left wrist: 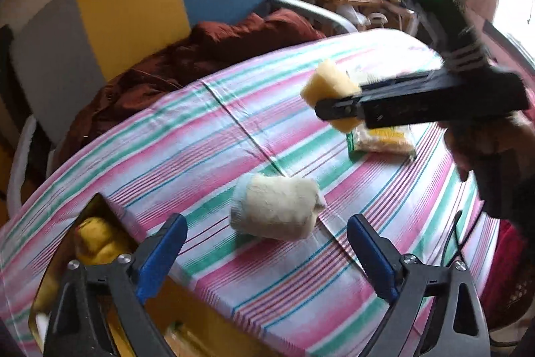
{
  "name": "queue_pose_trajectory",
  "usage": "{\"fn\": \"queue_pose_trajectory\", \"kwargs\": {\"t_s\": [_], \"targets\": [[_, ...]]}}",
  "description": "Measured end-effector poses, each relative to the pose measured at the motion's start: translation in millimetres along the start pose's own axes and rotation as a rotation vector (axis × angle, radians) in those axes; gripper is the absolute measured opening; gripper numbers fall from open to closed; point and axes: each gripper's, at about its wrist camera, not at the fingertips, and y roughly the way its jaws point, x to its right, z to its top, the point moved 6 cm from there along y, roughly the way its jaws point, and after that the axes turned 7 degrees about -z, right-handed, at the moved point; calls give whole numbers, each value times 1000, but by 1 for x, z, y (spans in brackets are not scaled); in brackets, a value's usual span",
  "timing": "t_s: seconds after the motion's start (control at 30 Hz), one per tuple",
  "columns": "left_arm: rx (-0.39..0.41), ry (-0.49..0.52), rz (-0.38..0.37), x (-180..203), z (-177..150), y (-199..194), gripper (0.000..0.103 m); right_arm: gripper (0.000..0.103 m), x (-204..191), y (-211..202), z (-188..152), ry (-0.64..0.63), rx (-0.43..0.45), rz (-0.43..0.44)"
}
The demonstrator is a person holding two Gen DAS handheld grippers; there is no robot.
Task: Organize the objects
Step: 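Grasp the grey sock roll with the left tool while the right grasps the yellow sponge, then carry the sock roll and sponge into the gold tray and release both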
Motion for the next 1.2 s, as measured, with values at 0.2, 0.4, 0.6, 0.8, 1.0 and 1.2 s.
{"fn": "queue_pose_trajectory", "kwargs": {"t_s": [0.2, 0.4, 0.6, 0.8, 1.0, 1.2], "targets": [[-95, 68, -11, 4, 3, 34, 97, 59, -2, -5, 3, -4, 18, 23], [-163, 52, -69, 0, 2, 58, 66, 59, -3, -9, 6, -11, 36, 24], [-92, 35, -14, 5, -1, 39, 63, 59, -8, -11, 5, -43, 54, 25], [63, -75, 31, 1, -7, -23, 63, 59, -17, -11, 2, -65, 57, 39], [190, -186, 159, -10, -32, -82, 63, 59, -42, -17, -2, -115, 55, 51], [262, -272, 248, -23, -66, -119, 63, 59, -90, -34, -13, -163, 57, 99]]}}
